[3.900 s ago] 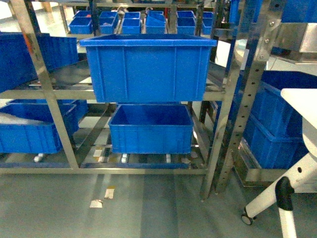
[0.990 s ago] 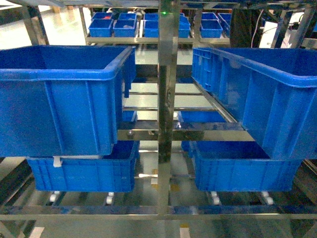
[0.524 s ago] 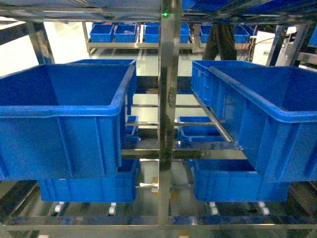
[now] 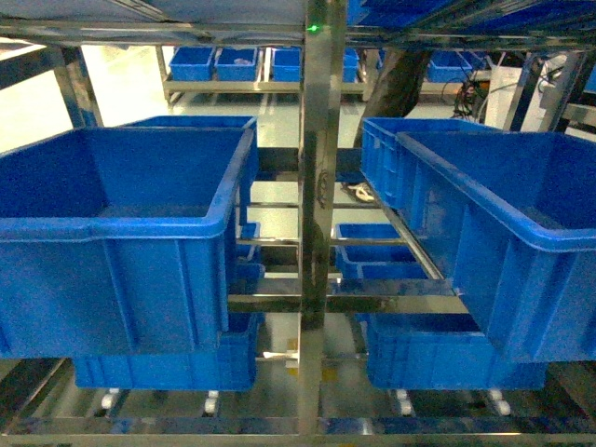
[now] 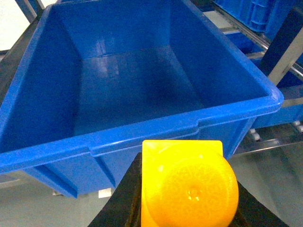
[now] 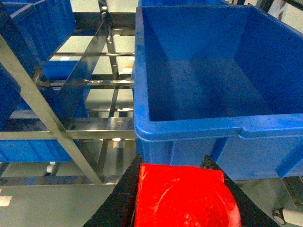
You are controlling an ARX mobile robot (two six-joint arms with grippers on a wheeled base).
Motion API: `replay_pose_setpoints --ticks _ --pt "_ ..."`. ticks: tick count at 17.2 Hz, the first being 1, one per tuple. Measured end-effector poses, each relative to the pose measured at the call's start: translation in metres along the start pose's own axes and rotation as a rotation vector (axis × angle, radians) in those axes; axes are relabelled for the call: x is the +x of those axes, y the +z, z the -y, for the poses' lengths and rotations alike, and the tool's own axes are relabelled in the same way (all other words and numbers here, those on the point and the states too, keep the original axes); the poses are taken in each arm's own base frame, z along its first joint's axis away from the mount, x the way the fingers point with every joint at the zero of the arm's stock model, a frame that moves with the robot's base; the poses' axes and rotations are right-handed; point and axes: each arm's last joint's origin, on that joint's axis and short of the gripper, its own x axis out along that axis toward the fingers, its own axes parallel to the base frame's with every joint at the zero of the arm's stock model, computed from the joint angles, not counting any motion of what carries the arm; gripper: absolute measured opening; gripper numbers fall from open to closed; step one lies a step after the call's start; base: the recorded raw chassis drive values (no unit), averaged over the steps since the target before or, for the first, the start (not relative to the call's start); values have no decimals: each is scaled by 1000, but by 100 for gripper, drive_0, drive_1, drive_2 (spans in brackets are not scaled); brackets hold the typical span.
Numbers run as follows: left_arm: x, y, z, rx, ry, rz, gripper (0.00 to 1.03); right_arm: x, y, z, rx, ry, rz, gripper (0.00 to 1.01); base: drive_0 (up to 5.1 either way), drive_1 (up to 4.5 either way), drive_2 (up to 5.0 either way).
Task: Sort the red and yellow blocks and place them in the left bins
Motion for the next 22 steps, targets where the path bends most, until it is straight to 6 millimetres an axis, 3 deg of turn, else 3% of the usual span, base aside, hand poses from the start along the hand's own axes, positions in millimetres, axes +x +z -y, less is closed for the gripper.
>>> replay_pose_setpoints --ticks 6,16,22 --pt "0 0 0 0 0 0 27 0 0 0 0 0 0 28 -5 166 -176" --pt "0 0 0 0 2 1 27 0 0 0 0 0 0 28 2 402 -398" --pt "0 0 0 0 1 0 27 0 0 0 0 0 -1 28 0 0 0"
